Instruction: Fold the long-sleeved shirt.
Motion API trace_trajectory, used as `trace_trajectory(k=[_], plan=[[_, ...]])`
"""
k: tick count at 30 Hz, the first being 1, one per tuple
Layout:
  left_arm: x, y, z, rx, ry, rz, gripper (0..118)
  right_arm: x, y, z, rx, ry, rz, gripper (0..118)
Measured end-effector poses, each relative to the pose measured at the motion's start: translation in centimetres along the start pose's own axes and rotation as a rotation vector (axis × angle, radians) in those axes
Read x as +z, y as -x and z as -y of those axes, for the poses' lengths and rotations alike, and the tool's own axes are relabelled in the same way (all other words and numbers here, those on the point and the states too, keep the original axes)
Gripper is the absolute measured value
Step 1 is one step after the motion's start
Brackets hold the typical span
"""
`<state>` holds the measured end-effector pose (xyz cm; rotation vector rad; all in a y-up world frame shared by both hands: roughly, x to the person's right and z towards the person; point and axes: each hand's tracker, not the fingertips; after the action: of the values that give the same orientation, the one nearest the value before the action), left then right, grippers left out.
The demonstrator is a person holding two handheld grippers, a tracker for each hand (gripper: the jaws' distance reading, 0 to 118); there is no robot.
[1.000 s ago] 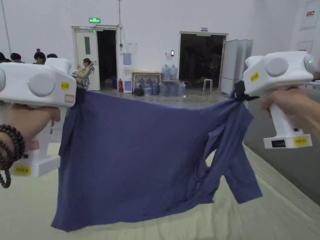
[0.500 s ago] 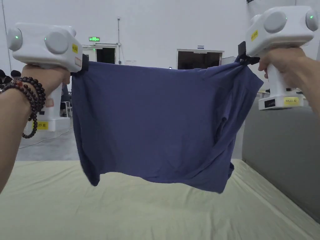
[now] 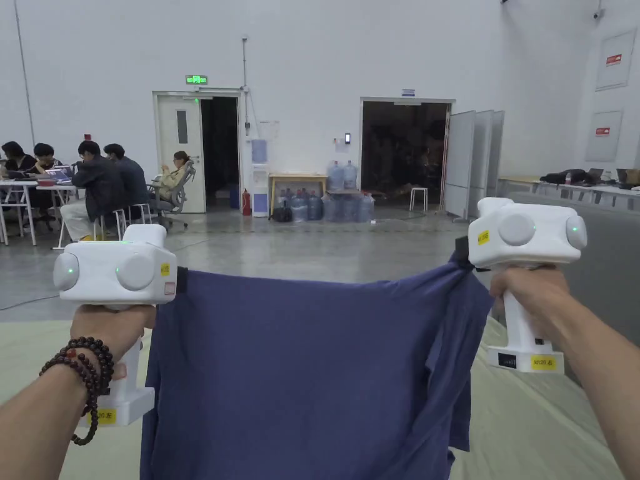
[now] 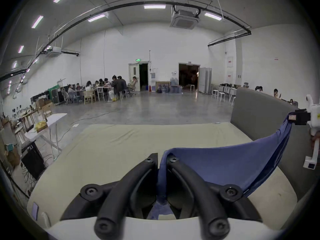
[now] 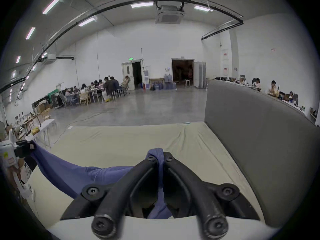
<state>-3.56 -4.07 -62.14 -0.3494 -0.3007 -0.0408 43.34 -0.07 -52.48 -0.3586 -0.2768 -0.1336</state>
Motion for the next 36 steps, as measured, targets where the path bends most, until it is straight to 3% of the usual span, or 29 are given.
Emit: trace_trajectory(k=[5,8,14,16,19,21,24,27,30,32,34,36], plan=[[2.9,0.3,-0.4,0.010,-0.027,0.048,1,3.6,0.0,-0.6,0.005,-0.022,-0.028,0],[5.6,0.3,1.8,-0.038,-0.027,0.061,1,6.2,0.0,2.0,0.059,-0.006,-0.053,0],[10.5,1.4,13.2,0.008,0.056,0.126,1,11.1,-0.6,14.7,0.131,0.095,-0.090,0],[13.1,1.4,17.8,-0.049,0.098,0.136,1,13.2,-1.1,19.9,0.135,0.149,-0.123,0],[17.5,1.8,25.1,-0.118,0.171,0.140,1,17.4,-2.3,27.9,0.089,0.216,-0.133,0],[21.0,2.3,30.3,-0.091,0.248,0.157,1,20.1,-3.5,33.5,0.057,0.318,-0.170,0],[24.4,3.0,36.5,-0.071,0.379,0.195,1,23.6,-4.4,40.5,0.077,0.442,-0.183,0],[25.9,4.0,41.1,-0.082,0.462,0.220,1,25.3,-4.9,45.3,0.109,0.552,-0.168,0],[27.6,3.3,42.7,-0.078,0.486,0.225,1,25.7,-5.1,48.1,0.091,0.650,-0.193,0],[27.6,3.2,43.4,-0.073,0.514,0.223,1,24.6,-5.2,47.9,0.069,0.645,-0.141,0],[27.7,3.4,44.1,-0.087,0.516,0.214,1,23.4,-4.9,48.5,0.127,0.761,-0.213,0],[27.1,3.6,44.1,-0.073,0.522,0.202,1,22.8,-3.4,47.7,0.230,0.769,-0.182,0]])
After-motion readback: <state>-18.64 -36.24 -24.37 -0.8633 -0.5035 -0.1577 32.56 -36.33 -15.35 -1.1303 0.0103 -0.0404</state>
